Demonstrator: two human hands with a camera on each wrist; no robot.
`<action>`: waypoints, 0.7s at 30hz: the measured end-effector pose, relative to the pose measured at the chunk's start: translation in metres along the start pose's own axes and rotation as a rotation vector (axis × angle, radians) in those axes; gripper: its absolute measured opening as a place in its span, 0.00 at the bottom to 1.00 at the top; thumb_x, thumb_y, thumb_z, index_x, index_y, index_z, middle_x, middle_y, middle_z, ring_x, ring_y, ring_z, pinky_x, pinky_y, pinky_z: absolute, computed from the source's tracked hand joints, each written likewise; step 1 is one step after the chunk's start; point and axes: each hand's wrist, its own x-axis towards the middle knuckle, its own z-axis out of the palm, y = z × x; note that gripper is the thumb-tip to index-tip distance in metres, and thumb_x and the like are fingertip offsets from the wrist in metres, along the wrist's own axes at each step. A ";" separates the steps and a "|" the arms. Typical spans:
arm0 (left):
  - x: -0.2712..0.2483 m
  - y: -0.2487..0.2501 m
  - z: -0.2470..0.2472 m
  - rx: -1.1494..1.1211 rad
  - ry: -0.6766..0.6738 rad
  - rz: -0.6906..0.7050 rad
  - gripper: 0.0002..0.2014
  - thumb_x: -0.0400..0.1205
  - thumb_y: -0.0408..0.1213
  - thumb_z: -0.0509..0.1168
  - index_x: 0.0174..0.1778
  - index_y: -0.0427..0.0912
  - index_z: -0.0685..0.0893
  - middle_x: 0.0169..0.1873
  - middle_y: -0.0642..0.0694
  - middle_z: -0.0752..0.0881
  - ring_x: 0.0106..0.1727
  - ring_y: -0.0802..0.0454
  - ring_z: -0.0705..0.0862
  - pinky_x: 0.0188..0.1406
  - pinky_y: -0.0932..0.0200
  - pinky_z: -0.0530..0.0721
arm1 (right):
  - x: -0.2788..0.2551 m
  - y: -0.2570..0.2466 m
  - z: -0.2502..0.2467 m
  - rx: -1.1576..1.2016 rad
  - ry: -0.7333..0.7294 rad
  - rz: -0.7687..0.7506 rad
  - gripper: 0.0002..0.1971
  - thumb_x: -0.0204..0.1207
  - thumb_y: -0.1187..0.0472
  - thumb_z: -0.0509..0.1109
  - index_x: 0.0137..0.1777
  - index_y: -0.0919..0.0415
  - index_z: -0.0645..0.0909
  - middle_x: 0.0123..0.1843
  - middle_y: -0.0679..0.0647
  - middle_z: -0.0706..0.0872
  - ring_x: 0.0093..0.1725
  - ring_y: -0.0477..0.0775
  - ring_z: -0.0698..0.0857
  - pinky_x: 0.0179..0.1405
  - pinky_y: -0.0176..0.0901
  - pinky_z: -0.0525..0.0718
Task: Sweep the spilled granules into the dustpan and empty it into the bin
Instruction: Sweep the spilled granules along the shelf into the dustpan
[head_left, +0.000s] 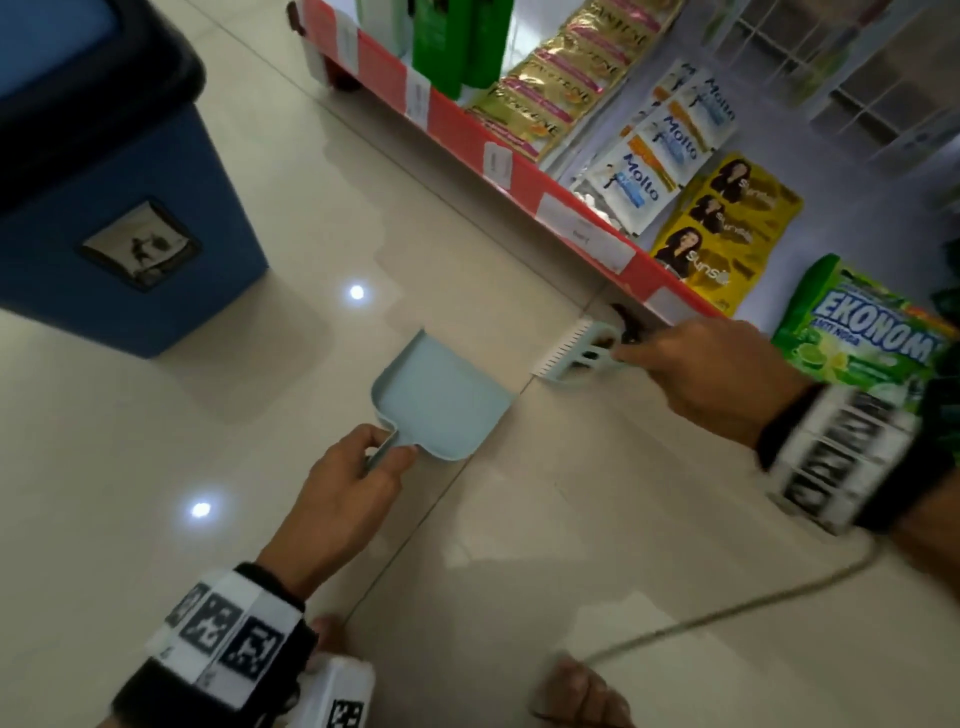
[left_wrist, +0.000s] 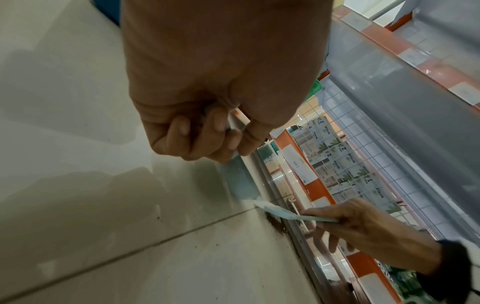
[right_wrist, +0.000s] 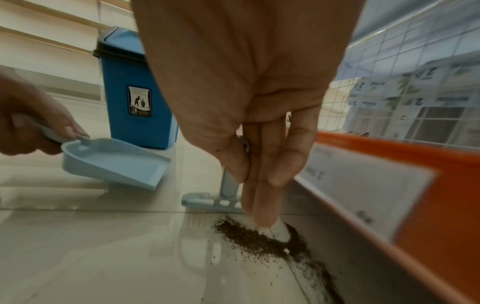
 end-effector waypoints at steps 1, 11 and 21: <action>-0.002 -0.001 0.002 0.004 -0.007 0.003 0.10 0.83 0.49 0.63 0.44 0.47 0.82 0.25 0.54 0.82 0.22 0.62 0.76 0.30 0.57 0.75 | -0.008 0.003 -0.004 -0.003 0.010 0.029 0.23 0.80 0.62 0.62 0.72 0.38 0.78 0.53 0.53 0.90 0.48 0.60 0.88 0.32 0.44 0.72; -0.016 -0.005 0.000 0.111 -0.042 0.057 0.08 0.85 0.45 0.63 0.43 0.47 0.82 0.28 0.51 0.82 0.26 0.55 0.75 0.31 0.55 0.72 | 0.079 -0.046 -0.026 0.190 0.245 -0.033 0.21 0.85 0.61 0.58 0.76 0.43 0.76 0.48 0.58 0.89 0.46 0.63 0.87 0.41 0.50 0.82; -0.010 -0.007 0.005 0.047 -0.045 0.044 0.09 0.84 0.48 0.64 0.42 0.48 0.81 0.25 0.54 0.80 0.22 0.60 0.73 0.29 0.56 0.71 | -0.023 0.032 0.004 0.281 -0.032 -0.101 0.19 0.78 0.70 0.69 0.66 0.54 0.87 0.43 0.54 0.93 0.36 0.55 0.87 0.37 0.36 0.73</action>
